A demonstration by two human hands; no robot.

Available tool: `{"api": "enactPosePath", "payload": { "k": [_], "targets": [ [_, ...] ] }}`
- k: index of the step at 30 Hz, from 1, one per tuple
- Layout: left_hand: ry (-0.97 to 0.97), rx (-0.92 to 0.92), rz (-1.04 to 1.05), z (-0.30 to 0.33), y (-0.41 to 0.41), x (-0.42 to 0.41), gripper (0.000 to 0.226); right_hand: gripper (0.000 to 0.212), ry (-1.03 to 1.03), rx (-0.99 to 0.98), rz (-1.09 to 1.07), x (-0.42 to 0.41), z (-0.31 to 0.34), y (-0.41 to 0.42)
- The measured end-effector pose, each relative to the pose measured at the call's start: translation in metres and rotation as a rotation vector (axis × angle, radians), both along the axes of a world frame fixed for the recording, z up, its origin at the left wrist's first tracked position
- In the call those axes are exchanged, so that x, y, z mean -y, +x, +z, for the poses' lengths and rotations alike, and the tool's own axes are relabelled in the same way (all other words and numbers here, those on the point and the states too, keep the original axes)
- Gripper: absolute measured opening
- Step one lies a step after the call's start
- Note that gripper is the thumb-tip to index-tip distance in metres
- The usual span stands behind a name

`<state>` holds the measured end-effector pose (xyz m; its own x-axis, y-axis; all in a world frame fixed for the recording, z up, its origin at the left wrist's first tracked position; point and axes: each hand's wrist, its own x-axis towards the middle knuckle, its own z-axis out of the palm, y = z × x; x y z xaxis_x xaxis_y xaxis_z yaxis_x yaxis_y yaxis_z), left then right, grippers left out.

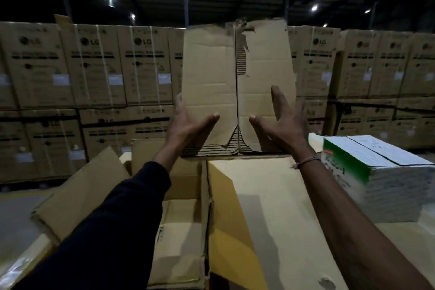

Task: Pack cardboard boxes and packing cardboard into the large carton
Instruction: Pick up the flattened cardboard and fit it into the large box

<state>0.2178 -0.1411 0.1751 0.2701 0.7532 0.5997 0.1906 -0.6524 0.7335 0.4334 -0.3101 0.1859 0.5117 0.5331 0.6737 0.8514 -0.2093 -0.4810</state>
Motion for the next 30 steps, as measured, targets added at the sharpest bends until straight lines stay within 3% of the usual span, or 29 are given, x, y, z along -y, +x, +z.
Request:
{"api": "enactPosePath", "payload": {
  "k": [6,15,22,25,30],
  "targets": [
    [0.136,0.079,0.231,0.026,-0.082,-0.048,0.125,0.103,0.124,0.043,0.264,-0.072,0.017,-0.057],
    [0.009,-0.039,0.438,-0.008,-0.183,-0.095,0.109,0.098,-0.074,-0.061,0.402,-0.157,-0.028,-0.135],
    [-0.171,-0.056,0.327,-0.084,-0.207,-0.136,0.109,0.099,-0.260,-0.127,0.318,-0.183,-0.097,-0.167],
    [-0.224,-0.110,0.293,-0.121,-0.217,-0.149,0.117,0.098,-0.356,-0.162,0.276,-0.183,-0.128,-0.181],
    [-0.408,-0.194,0.153,-0.180,-0.234,-0.166,0.112,0.095,-0.490,-0.243,0.245,-0.186,-0.177,-0.197]
  ]
}}
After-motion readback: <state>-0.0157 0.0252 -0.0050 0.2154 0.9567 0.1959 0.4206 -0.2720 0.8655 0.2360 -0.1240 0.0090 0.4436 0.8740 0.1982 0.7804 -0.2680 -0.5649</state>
